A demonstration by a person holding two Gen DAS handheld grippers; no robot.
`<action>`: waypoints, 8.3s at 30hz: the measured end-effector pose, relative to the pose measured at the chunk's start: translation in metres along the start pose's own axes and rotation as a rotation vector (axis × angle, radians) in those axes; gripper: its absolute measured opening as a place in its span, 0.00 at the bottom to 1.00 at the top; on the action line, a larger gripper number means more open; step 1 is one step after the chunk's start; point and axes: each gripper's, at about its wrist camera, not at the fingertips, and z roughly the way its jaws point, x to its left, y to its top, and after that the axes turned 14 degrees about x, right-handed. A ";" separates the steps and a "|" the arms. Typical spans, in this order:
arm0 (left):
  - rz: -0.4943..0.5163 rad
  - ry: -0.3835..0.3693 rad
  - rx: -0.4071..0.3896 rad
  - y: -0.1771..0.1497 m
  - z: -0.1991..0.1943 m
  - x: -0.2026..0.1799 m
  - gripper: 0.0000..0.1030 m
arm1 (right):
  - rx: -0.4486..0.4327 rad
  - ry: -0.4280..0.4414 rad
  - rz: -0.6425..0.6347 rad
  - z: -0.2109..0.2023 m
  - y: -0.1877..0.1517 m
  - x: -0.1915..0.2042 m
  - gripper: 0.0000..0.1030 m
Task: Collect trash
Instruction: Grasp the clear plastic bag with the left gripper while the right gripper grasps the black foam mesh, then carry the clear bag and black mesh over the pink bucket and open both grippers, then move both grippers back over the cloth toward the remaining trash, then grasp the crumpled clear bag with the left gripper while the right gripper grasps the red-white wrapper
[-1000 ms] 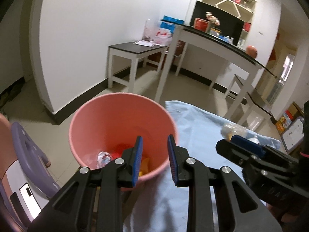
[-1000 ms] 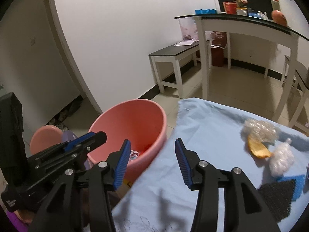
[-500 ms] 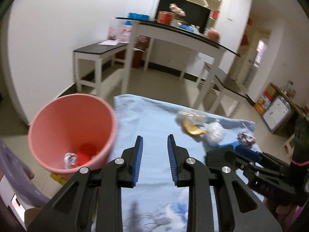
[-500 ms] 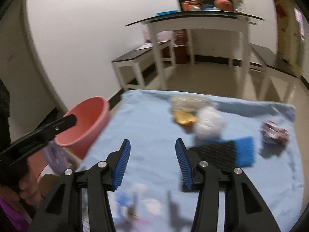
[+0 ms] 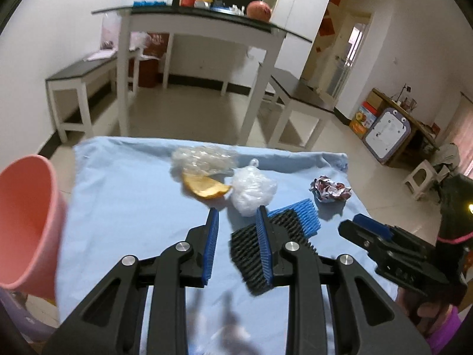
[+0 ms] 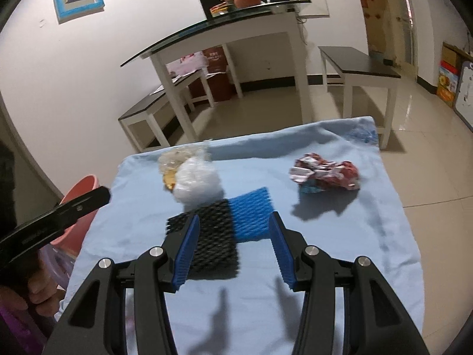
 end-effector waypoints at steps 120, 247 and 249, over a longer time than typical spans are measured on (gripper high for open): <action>-0.477 0.418 -0.182 -0.083 -0.102 0.263 0.35 | 0.131 0.111 -0.602 0.155 0.030 0.376 0.31; -0.043 0.177 -0.189 -0.010 -0.032 0.033 0.09 | 0.075 0.020 0.430 0.065 0.043 -0.095 0.17; -0.040 0.179 -0.191 -0.011 -0.033 0.034 0.09 | 0.062 0.026 0.441 0.061 0.039 -0.098 0.16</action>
